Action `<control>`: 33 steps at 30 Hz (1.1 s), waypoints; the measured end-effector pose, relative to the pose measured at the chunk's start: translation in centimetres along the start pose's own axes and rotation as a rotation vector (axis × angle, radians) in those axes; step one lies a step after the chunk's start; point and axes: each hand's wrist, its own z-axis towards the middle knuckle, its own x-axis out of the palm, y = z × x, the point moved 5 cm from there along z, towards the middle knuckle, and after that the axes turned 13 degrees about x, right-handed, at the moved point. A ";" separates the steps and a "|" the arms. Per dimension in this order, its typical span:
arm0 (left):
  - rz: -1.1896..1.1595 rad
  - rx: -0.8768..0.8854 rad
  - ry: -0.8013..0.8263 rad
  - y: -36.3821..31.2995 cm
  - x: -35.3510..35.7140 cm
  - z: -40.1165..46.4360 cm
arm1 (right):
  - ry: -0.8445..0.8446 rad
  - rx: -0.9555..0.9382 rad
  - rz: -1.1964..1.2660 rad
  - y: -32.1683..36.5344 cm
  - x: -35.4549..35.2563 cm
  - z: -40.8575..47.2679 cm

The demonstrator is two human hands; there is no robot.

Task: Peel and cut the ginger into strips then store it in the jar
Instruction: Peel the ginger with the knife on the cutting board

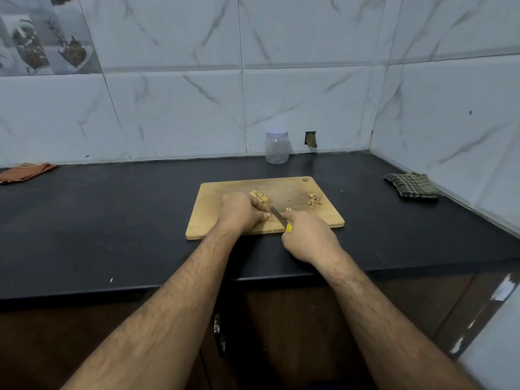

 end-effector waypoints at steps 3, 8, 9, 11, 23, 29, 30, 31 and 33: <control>0.063 0.021 -0.019 -0.2 0.1 -0.1 | -0.003 -0.005 -0.009 0.2 0.3 -0.2; 0.089 0.025 0.002 0.0 0.4 0.2 | -0.020 -0.010 -0.017 0.4 0.4 -0.5; 0.088 0.033 0.010 0.1 0.4 0.2 | -0.022 -0.014 -0.020 0.4 0.4 -0.5; 0.072 0.036 0.030 0.2 0.4 0.4 | -0.027 -0.018 -0.021 0.5 0.4 -0.6; 0.099 -0.001 0.056 0.1 0.5 0.6 | 0.014 -0.005 -0.069 1.2 0.9 -0.8; 0.076 -0.008 0.047 0.4 0.6 0.9 | 0.035 0.021 -0.069 2.0 0.9 -0.8; 0.078 -0.010 0.049 0.4 0.6 0.9 | 0.039 0.022 -0.070 2.2 0.9 -0.8; 0.075 -0.012 0.049 0.5 0.6 0.9 | 0.045 0.019 -0.073 2.3 0.9 -0.9; 0.063 -0.013 0.044 0.5 0.5 0.9 | 0.046 0.012 -0.080 2.5 0.9 -1.0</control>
